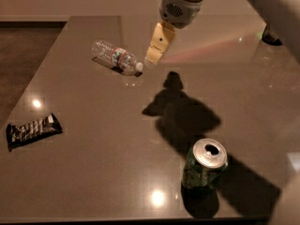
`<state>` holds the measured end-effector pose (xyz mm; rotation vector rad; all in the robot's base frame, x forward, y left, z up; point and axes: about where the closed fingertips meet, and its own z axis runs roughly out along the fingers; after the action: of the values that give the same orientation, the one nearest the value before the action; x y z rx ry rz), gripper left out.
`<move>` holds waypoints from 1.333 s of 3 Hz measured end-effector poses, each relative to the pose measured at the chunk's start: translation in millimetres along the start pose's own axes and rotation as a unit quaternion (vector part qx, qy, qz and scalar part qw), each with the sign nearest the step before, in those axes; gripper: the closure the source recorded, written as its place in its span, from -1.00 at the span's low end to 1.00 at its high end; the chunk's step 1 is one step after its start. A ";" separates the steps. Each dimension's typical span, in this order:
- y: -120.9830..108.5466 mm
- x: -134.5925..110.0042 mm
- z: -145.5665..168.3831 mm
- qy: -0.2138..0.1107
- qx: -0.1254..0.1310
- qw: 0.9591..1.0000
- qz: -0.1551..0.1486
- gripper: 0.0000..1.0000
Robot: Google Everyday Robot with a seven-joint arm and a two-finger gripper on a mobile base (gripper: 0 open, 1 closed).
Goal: Pick water bottle
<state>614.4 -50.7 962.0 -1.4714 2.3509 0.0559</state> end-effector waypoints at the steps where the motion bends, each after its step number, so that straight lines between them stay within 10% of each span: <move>1: -8.0 -29.0 20.1 0.011 0.001 1.000 0.028 -1.00; 4: -14.4 -81.5 66.5 0.040 0.014 0.997 0.060 -1.00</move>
Offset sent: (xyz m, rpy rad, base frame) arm 0.0628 0.0903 -0.0288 -0.0825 0.0827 -0.1530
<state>677.6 27.9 928.8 -1.3405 2.4925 -0.0060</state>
